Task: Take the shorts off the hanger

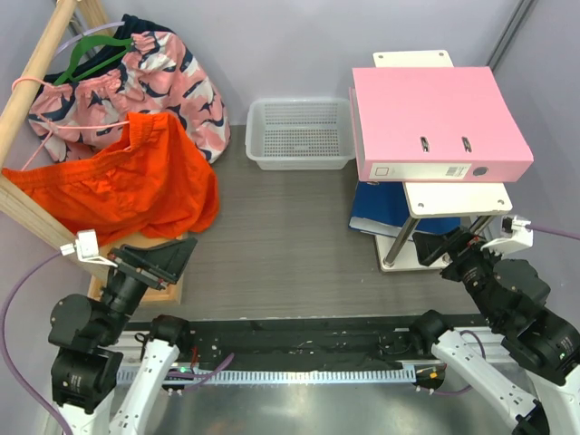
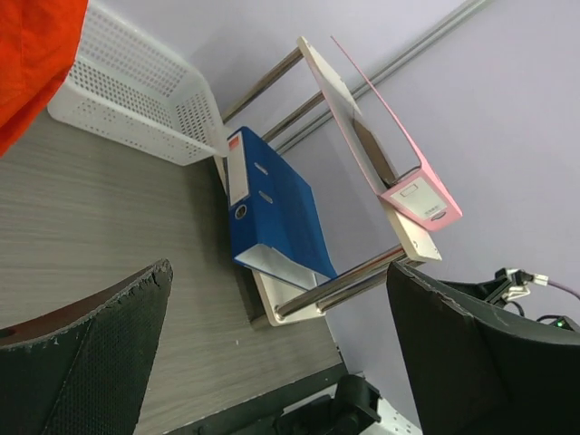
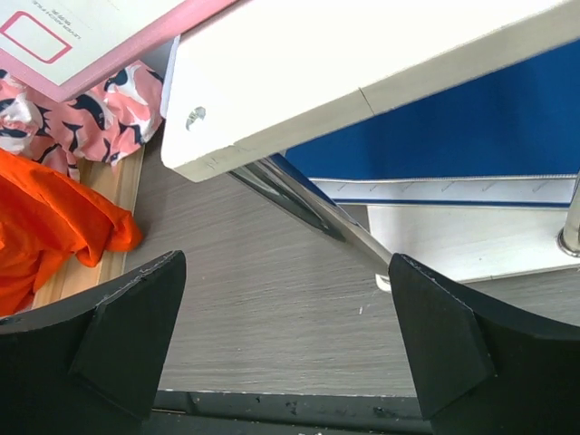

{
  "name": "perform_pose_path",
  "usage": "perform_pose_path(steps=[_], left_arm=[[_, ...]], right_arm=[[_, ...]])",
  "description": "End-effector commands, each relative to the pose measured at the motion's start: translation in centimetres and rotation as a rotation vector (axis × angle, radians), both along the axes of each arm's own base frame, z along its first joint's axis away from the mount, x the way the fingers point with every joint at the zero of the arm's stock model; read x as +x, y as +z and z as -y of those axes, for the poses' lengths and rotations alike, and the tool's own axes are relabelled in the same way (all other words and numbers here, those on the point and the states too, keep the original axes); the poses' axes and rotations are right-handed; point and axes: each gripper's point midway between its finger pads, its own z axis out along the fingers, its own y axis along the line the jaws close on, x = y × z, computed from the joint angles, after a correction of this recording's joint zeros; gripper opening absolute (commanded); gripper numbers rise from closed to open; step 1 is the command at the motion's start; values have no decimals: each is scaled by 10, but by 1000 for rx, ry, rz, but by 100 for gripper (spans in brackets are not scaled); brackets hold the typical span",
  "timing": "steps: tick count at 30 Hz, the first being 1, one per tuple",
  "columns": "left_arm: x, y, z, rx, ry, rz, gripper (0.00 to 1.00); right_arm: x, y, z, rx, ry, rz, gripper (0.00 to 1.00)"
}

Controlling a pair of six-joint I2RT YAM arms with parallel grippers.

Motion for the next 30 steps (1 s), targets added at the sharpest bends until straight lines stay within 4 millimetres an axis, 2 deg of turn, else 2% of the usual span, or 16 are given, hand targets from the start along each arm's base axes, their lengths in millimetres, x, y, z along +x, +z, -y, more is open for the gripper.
perform_pose_path(steps=[1, 3, 4, 11, 12, 14, 16, 18, 19, 21, 22, 24, 25, 27, 29, 30], left_arm=[[9, -7, 4, 37, -10, -63, 100], [9, -8, 4, 59, -12, -79, 100], [12, -12, 5, 71, -15, -105, 100], [10, -18, 2, 138, -11, -176, 100], [10, -19, 1, 149, -10, -179, 100], [6, -16, 0, 162, -13, -180, 100], [3, -16, -1, 177, -11, -186, 100], [2, -11, -1, 181, -14, -183, 100], [1, -7, -1, 184, -18, -175, 100], [2, -5, 1, 188, -24, -175, 100], [4, -3, 0, 198, -22, -169, 100], [9, -4, -1, 214, -10, -178, 100], [10, -4, -3, 222, -2, -185, 100], [13, -6, -6, 233, 18, -206, 100], [16, -10, -7, 235, 27, -232, 100], [17, -12, -7, 234, 27, -244, 100]], right_arm=[[8, 32, 1, -56, 8, 85, 100], [9, 42, -7, -79, 58, 109, 100], [8, 58, -9, -71, 81, 158, 100], [10, 122, -42, -83, 252, 317, 100], [18, 123, -56, -88, 298, 296, 100], [19, 144, -71, -68, 363, 334, 100], [27, 157, -101, -65, 483, 334, 100], [33, 166, -116, -64, 538, 328, 100], [32, 179, -124, -53, 577, 349, 100], [49, 182, -141, -48, 609, 333, 100], [48, 199, -147, -24, 631, 377, 100], [64, 201, -167, -9, 677, 366, 100], [61, 216, -175, 14, 724, 403, 100], [80, 209, -199, 19, 772, 361, 99], [88, 220, -212, -1, 778, 379, 100], [97, 207, -238, -16, 812, 331, 100]])
